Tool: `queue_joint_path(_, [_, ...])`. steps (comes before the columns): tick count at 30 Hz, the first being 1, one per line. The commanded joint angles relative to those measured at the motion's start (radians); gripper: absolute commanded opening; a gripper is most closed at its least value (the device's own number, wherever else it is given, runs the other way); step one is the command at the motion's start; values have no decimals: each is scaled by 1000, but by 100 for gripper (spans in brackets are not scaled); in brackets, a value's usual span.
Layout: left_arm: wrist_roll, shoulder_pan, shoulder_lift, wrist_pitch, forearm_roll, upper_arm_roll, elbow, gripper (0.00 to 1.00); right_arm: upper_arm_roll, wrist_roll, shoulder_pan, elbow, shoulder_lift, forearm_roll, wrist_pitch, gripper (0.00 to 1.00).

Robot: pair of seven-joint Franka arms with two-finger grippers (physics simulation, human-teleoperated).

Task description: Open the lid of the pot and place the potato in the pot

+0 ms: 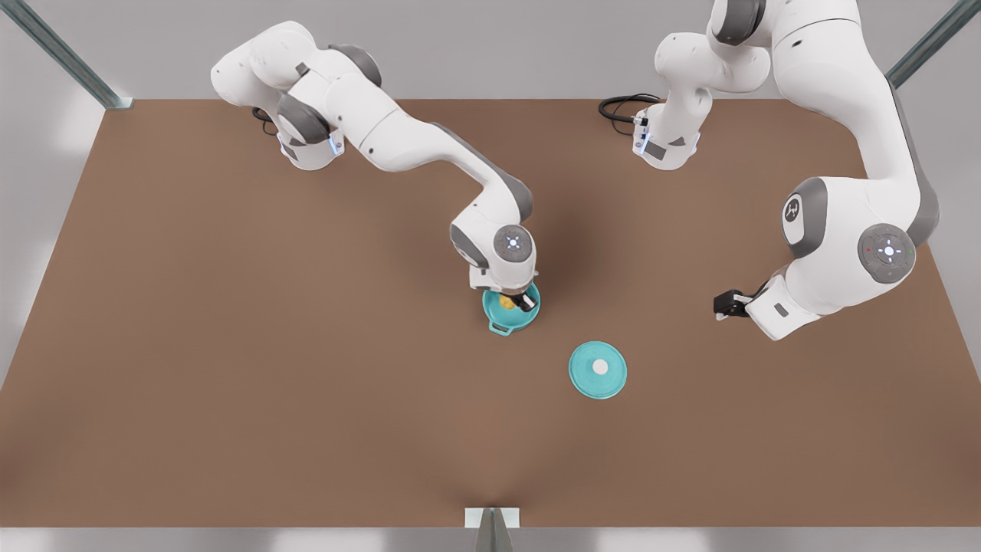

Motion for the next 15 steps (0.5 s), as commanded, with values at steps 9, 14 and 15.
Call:
queue_joint_path(9, [3, 0, 6, 3, 10, 1, 9, 100, -46, -537, -386, 1, -291, -8, -516, 100])
queue_joint_path(14, [3, 0, 6, 3, 10, 1, 9, 100, -26, -1615, -854, -47, -429, -97, -525, 100])
queue_joint_path(15, [3, 0, 6, 3, 10, 1, 9, 100, -26, -1613, -852, -47, -427, -97, -535, 100])
